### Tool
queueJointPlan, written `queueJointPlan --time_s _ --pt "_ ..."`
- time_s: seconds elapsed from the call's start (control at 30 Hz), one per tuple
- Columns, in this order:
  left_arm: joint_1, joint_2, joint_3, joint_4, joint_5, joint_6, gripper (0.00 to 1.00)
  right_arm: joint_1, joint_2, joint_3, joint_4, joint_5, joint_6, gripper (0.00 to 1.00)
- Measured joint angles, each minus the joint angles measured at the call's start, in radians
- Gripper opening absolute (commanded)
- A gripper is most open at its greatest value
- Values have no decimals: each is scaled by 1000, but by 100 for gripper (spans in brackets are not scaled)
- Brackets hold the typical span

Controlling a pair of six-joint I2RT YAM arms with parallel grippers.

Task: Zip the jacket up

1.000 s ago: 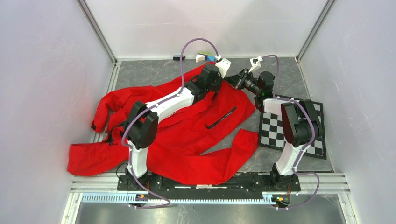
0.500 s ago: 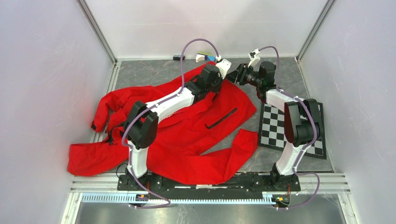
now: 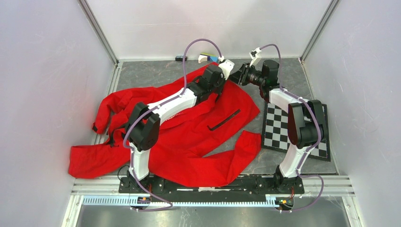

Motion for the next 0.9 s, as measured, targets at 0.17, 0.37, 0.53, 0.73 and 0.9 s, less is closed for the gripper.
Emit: queueJointPlan --time_s 0.17,0.37,0.53,0.73,0.9 --pt "0 0 0 0 0 0 2 3 10 0 13 -14 14 36" --pt "0 0 2 0 8 0 2 12 21 1 21 -21 22 26" --pt "0 0 2 -7 14 0 2 16 34 6 43 -27 44 0" --pt "2 0 4 -6 6 -1 2 21 31 -7 79 21 88 0" --pt "-6 0 -13 24 -10 -15 2 29 8 -69 157 94 152 0"
